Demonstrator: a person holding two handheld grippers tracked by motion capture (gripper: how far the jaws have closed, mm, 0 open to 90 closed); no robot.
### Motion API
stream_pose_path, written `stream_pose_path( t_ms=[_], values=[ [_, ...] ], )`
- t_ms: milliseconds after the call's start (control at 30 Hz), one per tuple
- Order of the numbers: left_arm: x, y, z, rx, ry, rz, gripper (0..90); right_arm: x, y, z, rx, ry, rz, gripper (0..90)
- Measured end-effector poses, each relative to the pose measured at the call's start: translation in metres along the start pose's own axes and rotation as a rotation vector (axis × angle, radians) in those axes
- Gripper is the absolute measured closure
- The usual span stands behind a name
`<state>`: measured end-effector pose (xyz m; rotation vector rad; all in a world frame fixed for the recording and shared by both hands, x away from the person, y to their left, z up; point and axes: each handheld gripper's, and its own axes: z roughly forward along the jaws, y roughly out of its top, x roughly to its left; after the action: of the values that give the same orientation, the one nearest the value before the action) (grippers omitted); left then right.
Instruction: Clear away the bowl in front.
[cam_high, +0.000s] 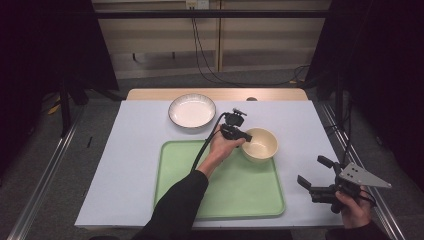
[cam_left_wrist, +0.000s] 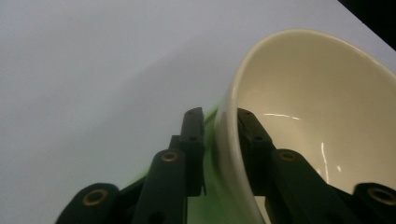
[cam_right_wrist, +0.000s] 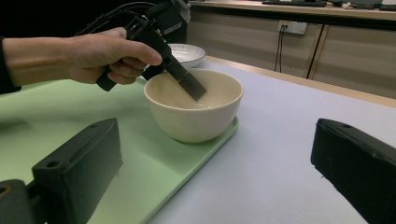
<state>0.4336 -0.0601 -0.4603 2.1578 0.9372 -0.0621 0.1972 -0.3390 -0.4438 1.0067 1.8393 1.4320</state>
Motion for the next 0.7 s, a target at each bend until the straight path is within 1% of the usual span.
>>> stream_pose_path(
  t_ms=[67, 133, 167, 200, 233, 267, 300, 333, 367, 400, 433, 467, 533, 567, 600, 633, 667, 700],
  values=[
    [0.002, 0.000, -0.001, 0.013, -0.004, 0.035, 69.4, 0.000, 0.000, 0.000, 0.001, 0.002, 0.002, 1.5],
    [0.002, 0.000, -0.001, -0.003, 0.001, 0.028, 60.5, 0.000, 0.000, 0.000, 0.001, 0.001, 0.001, 1.5],
    [0.002, 0.000, -0.002, -0.002, 0.005, 0.039, 57.1, 0.000, 0.000, 0.000, 0.002, 0.001, 0.001, 1.5],
    [0.002, 0.000, -0.002, -0.007, 0.007, 0.034, 52.7, 0.000, 0.000, 0.000, -0.002, 0.002, 0.002, 1.5],
    [0.002, 0.000, -0.003, -0.008, 0.005, 0.038, 47.8, 0.000, 0.000, 0.000, -0.001, 0.000, -0.001, 1.5],
    [0.001, 0.000, -0.003, -0.021, 0.007, 0.040, 45.6, 0.000, 0.000, 0.000, 0.000, 0.000, -0.001, 1.5],
    [0.001, 0.000, -0.003, -0.026, 0.023, 0.043, 41.8, 0.000, 0.000, 0.000, -0.001, 0.001, 0.000, 1.5],
    [0.001, 0.001, -0.003, -0.045, 0.031, 0.053, 34.4, 0.000, 0.000, 0.000, -0.001, 0.001, 0.000, 1.5],
    [0.000, 0.001, -0.004, -0.054, 0.046, 0.052, 26.2, 0.000, 0.000, 0.000, -0.001, 0.001, 0.000, 1.5],
    [0.001, 0.001, -0.004, -0.050, 0.047, 0.066, 24.8, 0.000, 0.000, 0.000, -0.001, 0.001, 0.000, 1.5],
    [0.001, 0.002, -0.005, -0.058, 0.057, 0.076, 19.7, 0.000, 0.000, 0.000, -0.001, 0.000, 0.000, 1.5],
    [0.001, 0.002, -0.006, -0.058, 0.061, 0.071, 15.4, 0.000, 0.000, 0.000, -0.002, -0.001, -0.002, 1.5],
    [0.002, 0.002, -0.008, -0.075, 0.046, 0.078, 14.0, 0.000, 0.000, 0.000, -0.002, -0.001, -0.002, 1.5],
    [0.001, 0.002, -0.008, -0.085, 0.049, 0.075, 12.1, 0.000, 0.000, 0.000, -0.003, 0.001, -0.001, 1.5],
    [0.001, 0.002, -0.009, -0.089, 0.046, 0.062, 8.3, 0.000, 0.000, 0.000, -0.001, 0.000, 0.001, 1.5],
    [0.002, 0.002, -0.011, -0.090, 0.042, 0.069, 6.6, 0.000, 0.000, 0.000, -0.001, 0.001, 0.000, 1.5],
    [0.000, 0.003, -0.012, -0.102, 0.032, 0.069, 5.5, 0.000, 0.000, 0.000, -0.002, 0.001, -0.001, 1.5],
    [0.000, 0.003, -0.015, -0.107, 0.036, 0.085, 5.2, 0.000, 0.000, 0.000, -0.003, 0.001, 0.001, 1.5]
  ],
)
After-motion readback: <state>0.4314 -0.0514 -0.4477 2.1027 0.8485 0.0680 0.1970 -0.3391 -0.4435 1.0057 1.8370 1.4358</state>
